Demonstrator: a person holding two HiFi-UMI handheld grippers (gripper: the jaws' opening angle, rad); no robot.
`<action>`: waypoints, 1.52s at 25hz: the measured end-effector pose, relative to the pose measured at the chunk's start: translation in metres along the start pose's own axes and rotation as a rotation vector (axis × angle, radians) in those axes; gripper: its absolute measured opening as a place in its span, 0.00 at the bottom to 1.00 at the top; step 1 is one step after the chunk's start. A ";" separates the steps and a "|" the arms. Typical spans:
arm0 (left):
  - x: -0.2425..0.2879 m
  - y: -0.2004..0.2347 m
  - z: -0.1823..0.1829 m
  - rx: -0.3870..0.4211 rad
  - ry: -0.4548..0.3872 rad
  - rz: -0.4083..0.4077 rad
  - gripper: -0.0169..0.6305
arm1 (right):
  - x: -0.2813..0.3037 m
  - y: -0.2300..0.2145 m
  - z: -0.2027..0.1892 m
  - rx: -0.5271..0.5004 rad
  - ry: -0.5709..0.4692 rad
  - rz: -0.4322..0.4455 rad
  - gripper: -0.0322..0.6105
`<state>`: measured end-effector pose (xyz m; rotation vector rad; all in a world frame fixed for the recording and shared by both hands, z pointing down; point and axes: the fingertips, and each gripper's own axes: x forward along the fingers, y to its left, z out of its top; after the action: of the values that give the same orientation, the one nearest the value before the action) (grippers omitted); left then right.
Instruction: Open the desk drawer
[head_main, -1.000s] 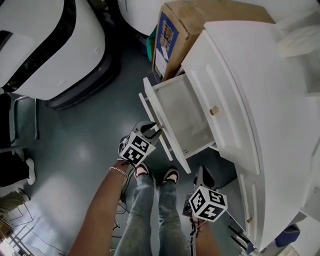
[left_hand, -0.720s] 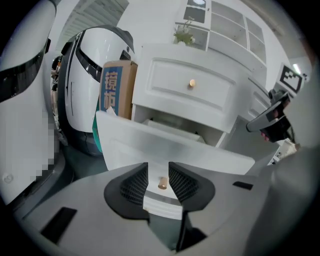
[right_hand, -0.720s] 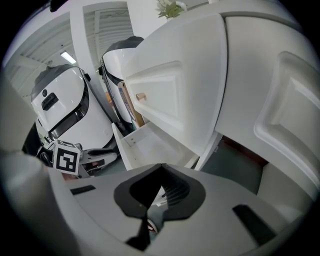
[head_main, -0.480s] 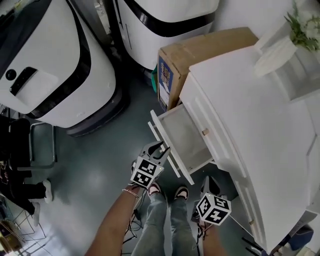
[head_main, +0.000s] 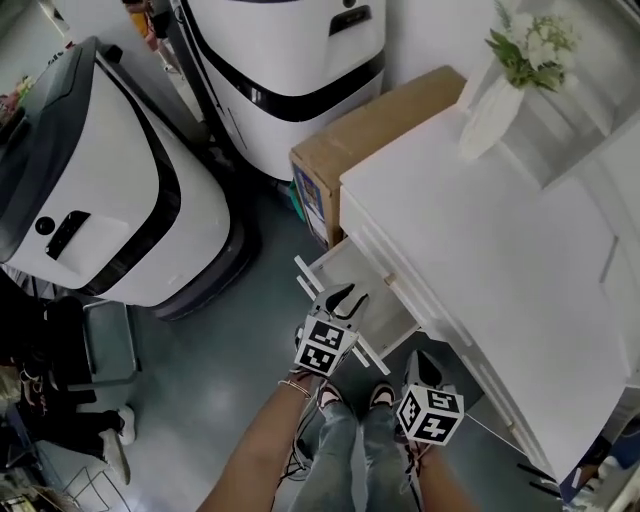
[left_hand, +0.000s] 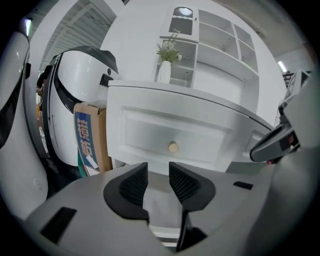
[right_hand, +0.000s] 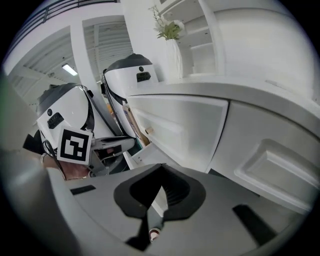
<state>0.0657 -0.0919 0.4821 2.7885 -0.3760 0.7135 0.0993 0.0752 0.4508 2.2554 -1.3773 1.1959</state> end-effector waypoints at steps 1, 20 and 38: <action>0.003 -0.003 0.005 0.008 0.001 -0.010 0.22 | -0.002 0.000 0.002 0.008 -0.003 -0.002 0.06; 0.049 -0.033 0.041 0.091 0.009 -0.050 0.17 | -0.020 -0.026 -0.001 0.093 0.018 -0.046 0.06; 0.049 -0.033 0.041 0.083 -0.003 -0.066 0.16 | -0.020 -0.029 0.000 0.089 0.023 -0.054 0.06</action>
<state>0.1356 -0.0819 0.4658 2.8656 -0.2588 0.7252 0.1192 0.1030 0.4418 2.3152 -1.2704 1.2858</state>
